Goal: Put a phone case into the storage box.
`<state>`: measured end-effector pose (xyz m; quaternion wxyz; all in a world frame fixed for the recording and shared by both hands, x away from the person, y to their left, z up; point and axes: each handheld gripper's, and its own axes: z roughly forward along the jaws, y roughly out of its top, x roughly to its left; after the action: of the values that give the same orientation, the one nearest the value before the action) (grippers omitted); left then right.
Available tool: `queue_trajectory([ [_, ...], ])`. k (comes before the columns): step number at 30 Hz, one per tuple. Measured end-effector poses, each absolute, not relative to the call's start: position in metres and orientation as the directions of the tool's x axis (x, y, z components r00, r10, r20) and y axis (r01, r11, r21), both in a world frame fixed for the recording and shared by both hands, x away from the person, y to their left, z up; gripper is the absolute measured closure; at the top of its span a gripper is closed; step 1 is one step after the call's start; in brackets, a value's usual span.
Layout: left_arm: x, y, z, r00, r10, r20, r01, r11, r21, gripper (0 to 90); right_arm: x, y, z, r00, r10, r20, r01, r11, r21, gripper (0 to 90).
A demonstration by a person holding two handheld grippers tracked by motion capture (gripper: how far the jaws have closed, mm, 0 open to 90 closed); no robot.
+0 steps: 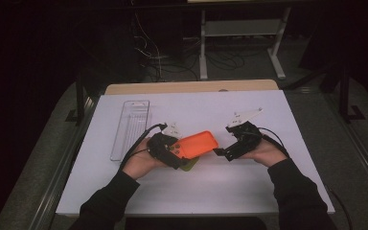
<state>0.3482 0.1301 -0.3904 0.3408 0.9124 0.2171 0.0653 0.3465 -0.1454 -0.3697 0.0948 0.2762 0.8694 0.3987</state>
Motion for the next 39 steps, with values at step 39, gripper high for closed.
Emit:
queue_trajectory([
  [39,0.347,0.128,-0.395,0.861,0.508,-0.024,0.406,-0.659,0.633,15.8,0.327,-0.121,-0.421,-0.737,0.674,-0.053,0.410,0.508,0.757,1.8],
])
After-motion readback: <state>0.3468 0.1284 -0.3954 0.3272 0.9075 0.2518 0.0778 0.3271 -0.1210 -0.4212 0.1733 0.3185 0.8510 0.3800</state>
